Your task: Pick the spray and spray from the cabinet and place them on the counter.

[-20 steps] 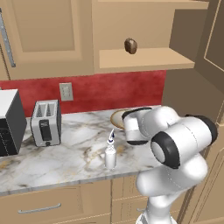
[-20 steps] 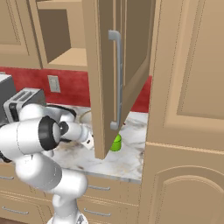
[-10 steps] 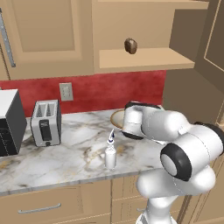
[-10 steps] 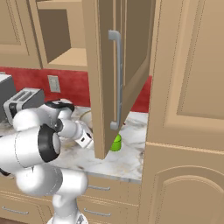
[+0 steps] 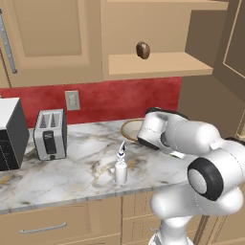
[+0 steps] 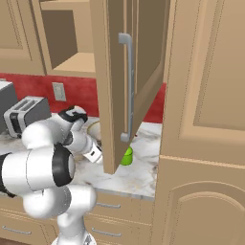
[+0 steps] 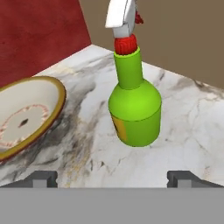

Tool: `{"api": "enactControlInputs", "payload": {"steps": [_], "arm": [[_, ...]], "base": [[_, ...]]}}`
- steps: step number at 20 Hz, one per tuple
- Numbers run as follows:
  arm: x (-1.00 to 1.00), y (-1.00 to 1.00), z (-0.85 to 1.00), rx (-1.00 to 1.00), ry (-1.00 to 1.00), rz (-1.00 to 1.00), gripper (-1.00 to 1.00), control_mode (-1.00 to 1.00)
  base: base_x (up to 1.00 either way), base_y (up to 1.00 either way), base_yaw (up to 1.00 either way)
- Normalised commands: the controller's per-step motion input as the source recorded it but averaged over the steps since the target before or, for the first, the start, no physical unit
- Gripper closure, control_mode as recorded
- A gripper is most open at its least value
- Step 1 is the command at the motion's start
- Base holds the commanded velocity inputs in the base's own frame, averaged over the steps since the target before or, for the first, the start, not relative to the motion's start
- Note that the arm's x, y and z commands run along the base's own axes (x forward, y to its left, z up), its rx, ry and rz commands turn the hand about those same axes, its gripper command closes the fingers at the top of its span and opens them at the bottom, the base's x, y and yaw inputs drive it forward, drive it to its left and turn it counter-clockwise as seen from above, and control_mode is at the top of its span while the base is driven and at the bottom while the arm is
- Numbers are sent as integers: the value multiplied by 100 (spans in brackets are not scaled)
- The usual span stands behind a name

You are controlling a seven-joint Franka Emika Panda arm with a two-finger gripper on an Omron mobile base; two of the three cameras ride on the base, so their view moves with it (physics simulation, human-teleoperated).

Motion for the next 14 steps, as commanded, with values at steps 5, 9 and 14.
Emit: {"api": "enactControlInputs", "payload": {"steps": [5, 9, 14], "arm": [[-16, 27, 26, 0, 11, 6, -100, -100], [-21, 25, 27, 0, 12, 8, -100, -100], [-26, 15, 28, 0, 14, 8, -100, -100]], "base": [[0, 0, 0], [0, 0, 0], [0, 0, 0]]}}
